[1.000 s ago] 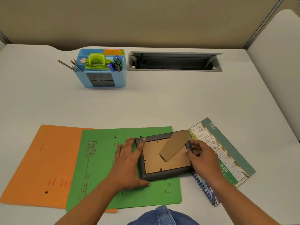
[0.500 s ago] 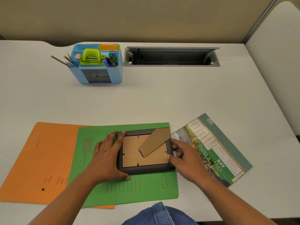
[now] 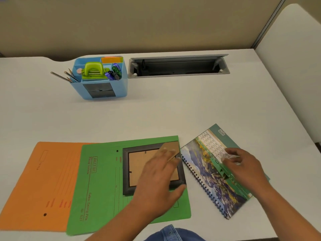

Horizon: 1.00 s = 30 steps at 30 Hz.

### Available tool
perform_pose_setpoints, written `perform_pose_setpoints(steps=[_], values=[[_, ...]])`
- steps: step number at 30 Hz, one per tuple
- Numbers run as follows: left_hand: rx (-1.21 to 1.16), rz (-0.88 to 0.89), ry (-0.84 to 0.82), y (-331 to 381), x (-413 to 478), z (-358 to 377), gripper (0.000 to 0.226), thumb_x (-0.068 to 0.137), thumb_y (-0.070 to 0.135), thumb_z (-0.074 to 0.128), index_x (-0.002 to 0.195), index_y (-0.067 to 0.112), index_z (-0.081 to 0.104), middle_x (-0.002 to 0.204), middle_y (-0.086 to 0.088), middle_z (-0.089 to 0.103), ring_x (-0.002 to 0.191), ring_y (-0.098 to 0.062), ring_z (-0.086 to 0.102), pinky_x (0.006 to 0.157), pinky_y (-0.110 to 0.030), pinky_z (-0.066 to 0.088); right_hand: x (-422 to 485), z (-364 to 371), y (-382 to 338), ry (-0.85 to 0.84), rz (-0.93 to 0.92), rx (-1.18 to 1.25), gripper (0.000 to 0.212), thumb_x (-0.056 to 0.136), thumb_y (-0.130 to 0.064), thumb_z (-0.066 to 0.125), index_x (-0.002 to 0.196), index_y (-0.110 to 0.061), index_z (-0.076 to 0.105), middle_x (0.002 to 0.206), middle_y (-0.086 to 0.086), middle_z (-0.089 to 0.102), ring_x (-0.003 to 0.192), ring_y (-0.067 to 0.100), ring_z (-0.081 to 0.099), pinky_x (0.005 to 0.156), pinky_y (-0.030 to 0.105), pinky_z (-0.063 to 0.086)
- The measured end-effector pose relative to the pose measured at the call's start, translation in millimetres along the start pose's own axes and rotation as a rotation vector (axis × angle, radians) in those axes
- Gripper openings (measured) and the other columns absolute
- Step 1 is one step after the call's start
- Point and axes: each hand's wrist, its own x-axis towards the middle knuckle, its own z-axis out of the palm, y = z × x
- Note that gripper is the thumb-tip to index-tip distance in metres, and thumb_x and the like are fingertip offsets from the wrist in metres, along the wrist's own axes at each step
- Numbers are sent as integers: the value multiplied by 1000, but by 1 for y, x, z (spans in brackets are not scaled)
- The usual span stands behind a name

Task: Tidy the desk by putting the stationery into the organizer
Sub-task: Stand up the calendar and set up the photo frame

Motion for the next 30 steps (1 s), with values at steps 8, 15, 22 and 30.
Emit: perform_pose_setpoints(steps=[8,15,22,30], values=[[250,-35,-339,19,99,13,36,90,24,54,124,14,52,136,-6,51,140,-25,31,112,-41,26,-57,-12,34,41,440,391,39,89,-20,67,125,-11,56,119,8,61,106,26,58,97,47,47],[344,-25,-453,23,124,26,20,92,23,49,109,14,53,110,-7,57,108,-26,49,96,-38,33,-99,3,45,91,784,655,67,85,-19,73,140,0,41,128,18,55,107,27,55,91,42,47],[80,-241,-414,34,141,22,14,88,26,51,79,17,46,78,0,55,79,-22,56,69,-31,39,-85,5,30,124,741,686,10,90,-15,65,82,-11,61,91,8,66,98,23,57,98,47,45],[-169,-365,-343,46,161,19,20,86,26,56,102,14,57,90,2,56,83,-20,57,68,-28,40,-67,-13,30,276,698,743,3,91,-13,62,90,-11,63,84,6,63,76,19,49,64,34,35]])
